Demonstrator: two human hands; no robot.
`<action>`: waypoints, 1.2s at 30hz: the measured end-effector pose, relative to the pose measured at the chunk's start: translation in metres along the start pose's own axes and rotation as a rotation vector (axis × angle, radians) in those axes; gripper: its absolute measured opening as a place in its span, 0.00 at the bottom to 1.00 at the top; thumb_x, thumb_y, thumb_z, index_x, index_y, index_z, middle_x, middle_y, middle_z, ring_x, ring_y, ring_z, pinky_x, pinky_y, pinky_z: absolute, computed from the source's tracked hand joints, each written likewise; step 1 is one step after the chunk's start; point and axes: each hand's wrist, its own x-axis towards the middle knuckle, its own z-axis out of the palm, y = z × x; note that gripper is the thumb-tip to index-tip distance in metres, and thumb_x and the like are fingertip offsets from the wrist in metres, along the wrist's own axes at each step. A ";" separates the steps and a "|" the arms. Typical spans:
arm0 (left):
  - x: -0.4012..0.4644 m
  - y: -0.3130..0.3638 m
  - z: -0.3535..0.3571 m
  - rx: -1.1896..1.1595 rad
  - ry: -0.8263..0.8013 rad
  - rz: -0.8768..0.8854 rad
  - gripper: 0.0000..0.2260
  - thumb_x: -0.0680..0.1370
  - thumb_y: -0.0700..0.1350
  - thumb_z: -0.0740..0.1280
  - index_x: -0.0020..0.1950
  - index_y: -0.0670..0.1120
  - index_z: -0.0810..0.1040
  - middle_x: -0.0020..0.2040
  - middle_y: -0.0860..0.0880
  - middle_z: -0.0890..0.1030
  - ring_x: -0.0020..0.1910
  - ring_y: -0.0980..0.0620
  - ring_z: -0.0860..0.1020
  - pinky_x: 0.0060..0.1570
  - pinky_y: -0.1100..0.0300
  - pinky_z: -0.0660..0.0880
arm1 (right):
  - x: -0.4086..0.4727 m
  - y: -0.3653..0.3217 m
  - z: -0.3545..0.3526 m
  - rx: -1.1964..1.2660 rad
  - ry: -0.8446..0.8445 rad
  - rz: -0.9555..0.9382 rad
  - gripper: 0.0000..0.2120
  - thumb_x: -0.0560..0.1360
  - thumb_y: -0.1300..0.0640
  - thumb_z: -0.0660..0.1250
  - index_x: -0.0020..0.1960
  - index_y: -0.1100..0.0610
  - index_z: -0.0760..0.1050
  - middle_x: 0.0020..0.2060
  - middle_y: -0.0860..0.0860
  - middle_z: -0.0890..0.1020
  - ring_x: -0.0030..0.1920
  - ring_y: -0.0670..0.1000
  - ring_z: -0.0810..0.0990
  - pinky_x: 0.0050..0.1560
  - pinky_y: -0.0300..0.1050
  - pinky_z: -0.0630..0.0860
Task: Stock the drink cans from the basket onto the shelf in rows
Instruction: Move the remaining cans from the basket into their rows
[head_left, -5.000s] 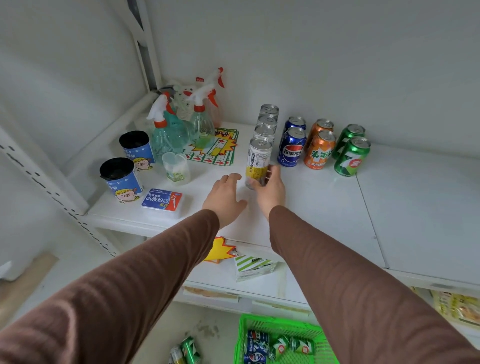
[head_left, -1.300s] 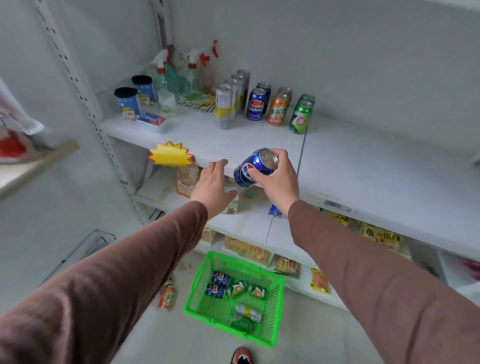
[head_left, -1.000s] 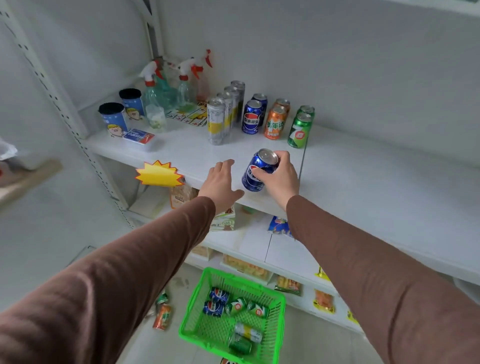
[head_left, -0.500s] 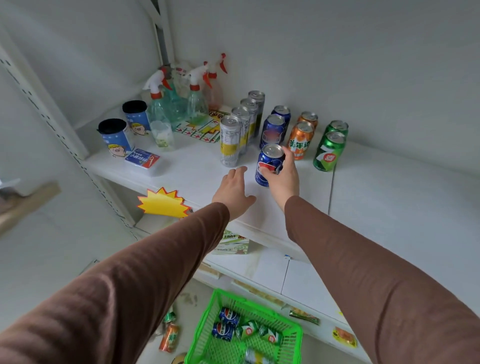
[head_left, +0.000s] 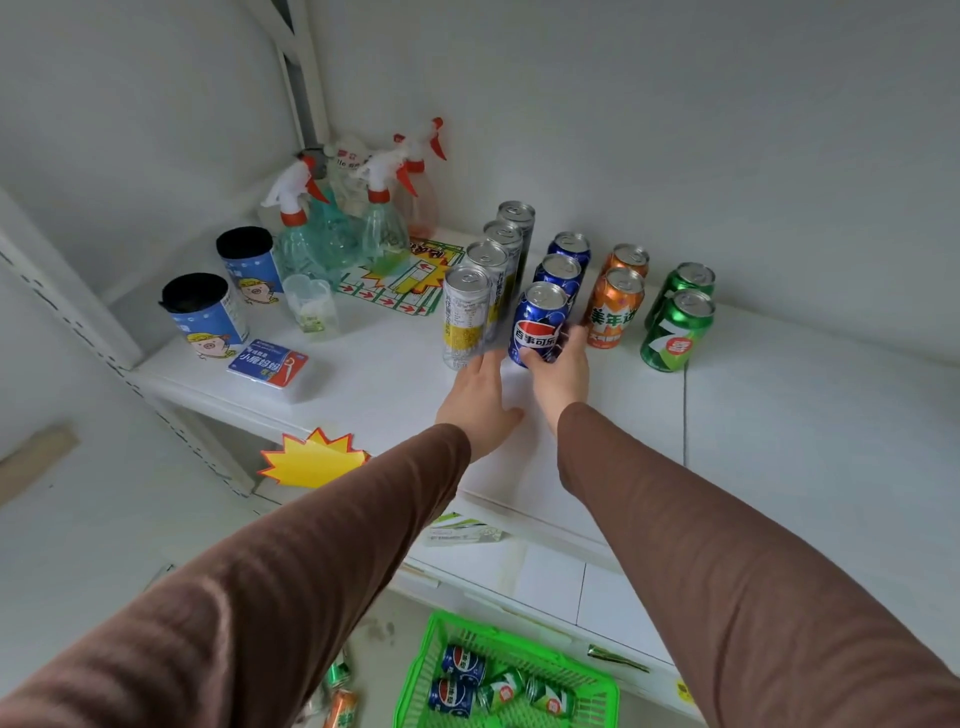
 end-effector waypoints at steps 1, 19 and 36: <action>0.001 -0.001 0.000 0.000 -0.001 0.003 0.35 0.73 0.48 0.72 0.75 0.46 0.59 0.72 0.44 0.66 0.69 0.45 0.67 0.66 0.53 0.67 | 0.001 -0.001 0.001 -0.007 0.007 -0.003 0.25 0.75 0.63 0.72 0.68 0.55 0.66 0.67 0.53 0.78 0.65 0.54 0.78 0.68 0.53 0.74; -0.029 0.002 0.003 0.037 0.050 -0.008 0.35 0.73 0.47 0.72 0.76 0.46 0.60 0.73 0.45 0.66 0.71 0.45 0.65 0.69 0.53 0.66 | -0.039 0.003 -0.022 -0.002 -0.012 -0.044 0.29 0.78 0.60 0.70 0.76 0.52 0.63 0.73 0.52 0.70 0.74 0.52 0.68 0.69 0.42 0.66; -0.199 -0.040 0.040 0.052 0.337 0.071 0.29 0.69 0.42 0.69 0.70 0.42 0.68 0.66 0.43 0.71 0.64 0.42 0.68 0.65 0.54 0.65 | -0.230 0.075 -0.048 -0.176 -0.127 -0.538 0.13 0.76 0.62 0.64 0.60 0.56 0.76 0.57 0.49 0.78 0.60 0.51 0.74 0.62 0.55 0.72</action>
